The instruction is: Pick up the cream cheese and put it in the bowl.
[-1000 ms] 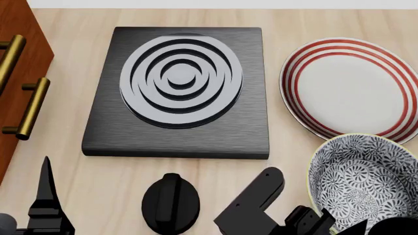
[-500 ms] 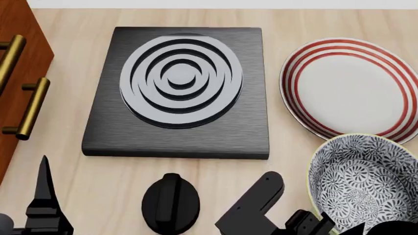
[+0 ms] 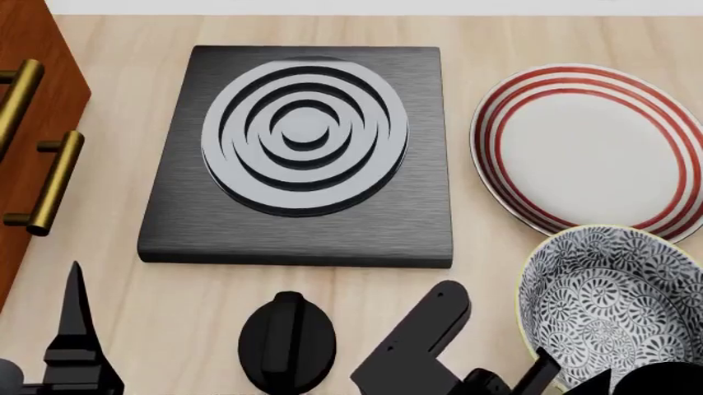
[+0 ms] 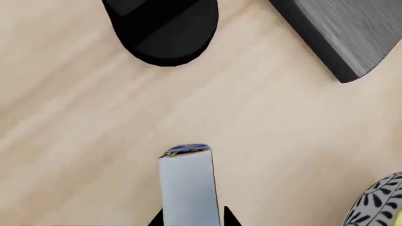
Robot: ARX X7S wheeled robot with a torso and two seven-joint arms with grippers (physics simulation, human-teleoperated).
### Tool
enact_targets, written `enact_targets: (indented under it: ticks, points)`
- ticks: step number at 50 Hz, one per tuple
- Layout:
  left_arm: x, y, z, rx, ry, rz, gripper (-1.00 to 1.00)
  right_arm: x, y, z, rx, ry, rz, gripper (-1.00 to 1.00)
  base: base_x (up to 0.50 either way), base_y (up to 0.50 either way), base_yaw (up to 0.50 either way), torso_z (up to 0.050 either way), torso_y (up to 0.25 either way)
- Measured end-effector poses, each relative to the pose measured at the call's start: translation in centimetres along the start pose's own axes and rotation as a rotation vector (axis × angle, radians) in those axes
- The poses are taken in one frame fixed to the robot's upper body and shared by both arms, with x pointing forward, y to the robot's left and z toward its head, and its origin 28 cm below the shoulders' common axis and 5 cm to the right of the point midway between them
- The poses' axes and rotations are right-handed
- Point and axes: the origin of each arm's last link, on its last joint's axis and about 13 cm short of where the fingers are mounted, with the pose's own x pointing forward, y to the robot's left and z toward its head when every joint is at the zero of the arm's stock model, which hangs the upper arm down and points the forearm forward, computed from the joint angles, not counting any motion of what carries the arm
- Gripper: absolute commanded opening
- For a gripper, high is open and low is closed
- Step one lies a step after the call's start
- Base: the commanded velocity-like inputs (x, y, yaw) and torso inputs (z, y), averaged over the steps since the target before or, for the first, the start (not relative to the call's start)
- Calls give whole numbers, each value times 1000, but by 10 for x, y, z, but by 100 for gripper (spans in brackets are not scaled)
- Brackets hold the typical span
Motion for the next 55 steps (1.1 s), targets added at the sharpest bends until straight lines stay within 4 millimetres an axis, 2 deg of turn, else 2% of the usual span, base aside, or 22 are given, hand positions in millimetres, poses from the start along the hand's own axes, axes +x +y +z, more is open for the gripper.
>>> enact_targets:
  ticks: [36, 55]
  points:
    - [0, 0, 0, 2, 4, 5, 100, -46, -11, 19, 50, -239, -180, -100, 0, 0, 0, 0, 0]
    - [0, 0, -1, 7, 6, 6, 100, -56, -20, 26, 125, -455, -310, -100, 0, 0, 0, 0, 0]
